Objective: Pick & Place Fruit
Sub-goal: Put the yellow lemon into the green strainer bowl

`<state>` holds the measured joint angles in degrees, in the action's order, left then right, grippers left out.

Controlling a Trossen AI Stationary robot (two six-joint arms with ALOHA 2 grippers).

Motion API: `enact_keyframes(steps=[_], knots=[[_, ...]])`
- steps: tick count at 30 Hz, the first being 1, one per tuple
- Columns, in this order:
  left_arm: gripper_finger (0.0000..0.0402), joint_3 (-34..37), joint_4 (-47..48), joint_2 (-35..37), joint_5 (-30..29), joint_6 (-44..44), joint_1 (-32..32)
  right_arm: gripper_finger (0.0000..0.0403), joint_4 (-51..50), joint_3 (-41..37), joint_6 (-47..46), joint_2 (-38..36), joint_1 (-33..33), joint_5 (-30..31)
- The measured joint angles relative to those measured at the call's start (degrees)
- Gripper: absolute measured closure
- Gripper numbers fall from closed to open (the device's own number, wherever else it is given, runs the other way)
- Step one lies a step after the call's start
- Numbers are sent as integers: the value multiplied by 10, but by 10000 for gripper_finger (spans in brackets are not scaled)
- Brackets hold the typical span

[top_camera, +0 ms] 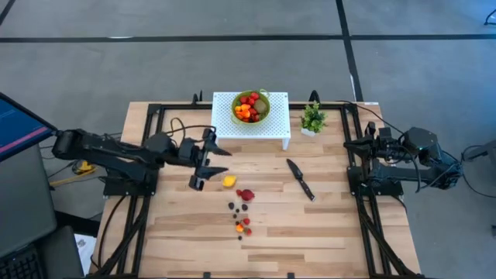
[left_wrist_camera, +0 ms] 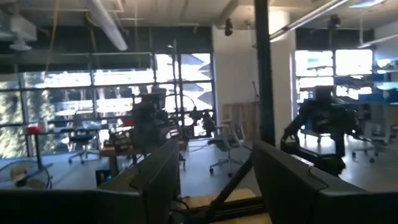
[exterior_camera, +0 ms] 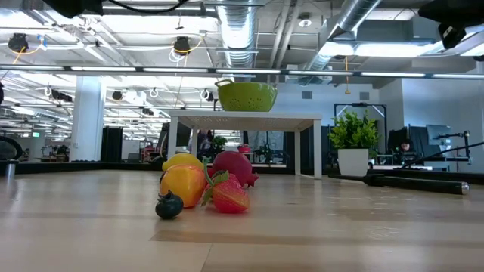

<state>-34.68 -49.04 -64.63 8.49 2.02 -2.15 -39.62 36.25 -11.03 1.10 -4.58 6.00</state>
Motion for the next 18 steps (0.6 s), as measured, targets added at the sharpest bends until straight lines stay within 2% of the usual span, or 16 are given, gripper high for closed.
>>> enact_keyframes(steps=[6,15,18], knots=[[203,-27,-4,-37,-50,-40,0,386,0,0,0,0,0,0],[199,-35,1,-81,-51,-43,-2,386,0,0,0,0,0,0],[199,-35,9,-81,-29,-38,-12,386,0,0,0,0,0,0]])
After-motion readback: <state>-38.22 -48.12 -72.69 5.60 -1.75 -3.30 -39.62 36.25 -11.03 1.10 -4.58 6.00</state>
